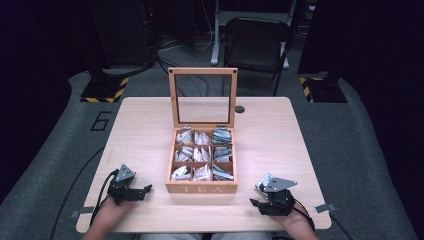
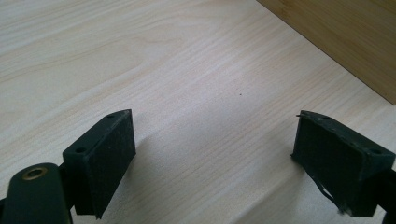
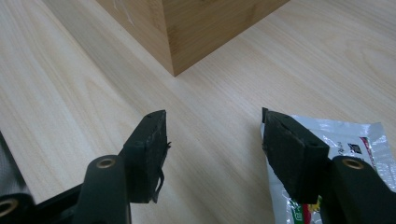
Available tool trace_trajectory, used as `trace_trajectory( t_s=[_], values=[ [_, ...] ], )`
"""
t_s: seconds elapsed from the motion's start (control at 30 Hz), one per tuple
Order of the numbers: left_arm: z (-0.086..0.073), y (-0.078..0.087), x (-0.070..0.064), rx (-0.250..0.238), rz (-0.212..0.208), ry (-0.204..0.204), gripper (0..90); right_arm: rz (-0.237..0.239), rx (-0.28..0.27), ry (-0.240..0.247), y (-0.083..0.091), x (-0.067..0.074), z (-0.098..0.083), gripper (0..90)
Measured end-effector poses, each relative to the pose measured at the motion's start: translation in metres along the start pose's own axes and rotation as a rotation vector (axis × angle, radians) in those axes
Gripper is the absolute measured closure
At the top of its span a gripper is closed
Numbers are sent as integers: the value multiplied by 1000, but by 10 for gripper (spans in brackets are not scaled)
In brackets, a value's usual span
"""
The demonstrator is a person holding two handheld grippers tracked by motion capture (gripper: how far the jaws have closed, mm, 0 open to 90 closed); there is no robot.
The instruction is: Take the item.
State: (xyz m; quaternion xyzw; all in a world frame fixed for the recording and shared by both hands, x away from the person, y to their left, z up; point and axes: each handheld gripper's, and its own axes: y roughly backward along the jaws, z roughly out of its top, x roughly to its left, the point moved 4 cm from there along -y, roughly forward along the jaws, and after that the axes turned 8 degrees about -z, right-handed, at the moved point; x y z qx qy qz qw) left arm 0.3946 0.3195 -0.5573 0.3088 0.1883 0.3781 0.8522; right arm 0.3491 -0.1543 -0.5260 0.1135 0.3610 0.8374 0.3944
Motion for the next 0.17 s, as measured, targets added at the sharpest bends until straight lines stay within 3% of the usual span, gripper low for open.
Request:
trace_trajectory(
  t_s=[0.1, 0.17],
  values=[
    [0, 0, 0, 0, 0, 0, 127, -15, -3, 15, 1, -1, 0, 394],
    [0, 0, 0, 3, -1, -1, 127, -51, -16, 41, 3, -2, 1, 393]
  ],
)
